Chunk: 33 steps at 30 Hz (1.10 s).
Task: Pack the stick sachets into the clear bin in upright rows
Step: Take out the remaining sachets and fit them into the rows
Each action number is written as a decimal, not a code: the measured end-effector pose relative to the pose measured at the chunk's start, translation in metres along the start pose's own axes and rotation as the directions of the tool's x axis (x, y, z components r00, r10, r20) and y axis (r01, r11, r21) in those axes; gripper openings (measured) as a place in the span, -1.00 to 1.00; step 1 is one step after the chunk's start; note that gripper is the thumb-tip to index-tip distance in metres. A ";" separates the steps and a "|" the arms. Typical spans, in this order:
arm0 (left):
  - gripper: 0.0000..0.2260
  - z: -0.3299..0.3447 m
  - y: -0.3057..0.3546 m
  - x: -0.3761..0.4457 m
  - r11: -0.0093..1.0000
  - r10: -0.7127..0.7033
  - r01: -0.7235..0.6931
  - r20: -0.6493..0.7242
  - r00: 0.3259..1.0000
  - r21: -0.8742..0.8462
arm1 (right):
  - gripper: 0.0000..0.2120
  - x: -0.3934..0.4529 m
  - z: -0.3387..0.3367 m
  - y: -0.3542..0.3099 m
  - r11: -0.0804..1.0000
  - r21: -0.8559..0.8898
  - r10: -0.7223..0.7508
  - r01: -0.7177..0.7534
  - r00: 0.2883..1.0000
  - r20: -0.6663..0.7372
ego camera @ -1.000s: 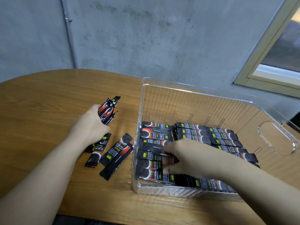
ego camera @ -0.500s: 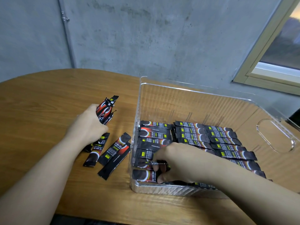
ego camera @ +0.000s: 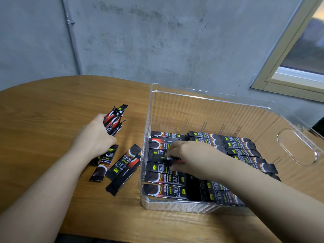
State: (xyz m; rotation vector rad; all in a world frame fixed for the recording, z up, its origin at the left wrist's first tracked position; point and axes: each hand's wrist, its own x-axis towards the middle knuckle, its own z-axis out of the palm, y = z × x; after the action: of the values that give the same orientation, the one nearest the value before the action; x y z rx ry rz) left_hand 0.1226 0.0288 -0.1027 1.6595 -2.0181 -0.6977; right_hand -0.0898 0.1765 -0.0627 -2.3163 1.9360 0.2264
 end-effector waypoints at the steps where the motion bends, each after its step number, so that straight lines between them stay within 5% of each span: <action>1: -0.41 0.000 0.000 0.000 1.000 0.000 0.000 0.002 1.000 -0.002 | -0.59 0.001 0.002 0.000 1.000 -0.010 -0.019 0.019 1.000 0.001; 22: -0.44 -0.002 0.002 -0.002 1.000 0.007 -0.006 0.021 1.000 -0.014 | -0.78 -0.008 0.003 0.006 0.998 -0.012 -0.057 0.057 0.998 -0.012; 33: -0.42 -0.001 0.002 -0.002 1.000 -0.006 0.006 0.020 1.000 -0.010 | -0.58 0.009 0.005 0.013 0.997 -0.082 -0.012 0.010 1.000 -0.021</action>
State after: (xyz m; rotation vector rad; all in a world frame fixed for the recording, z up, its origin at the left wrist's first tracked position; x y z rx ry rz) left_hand 0.1218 0.0307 -0.1007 1.6602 -2.0210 -0.7285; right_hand -0.1016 0.1663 -0.0691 -2.3895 1.9591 0.2868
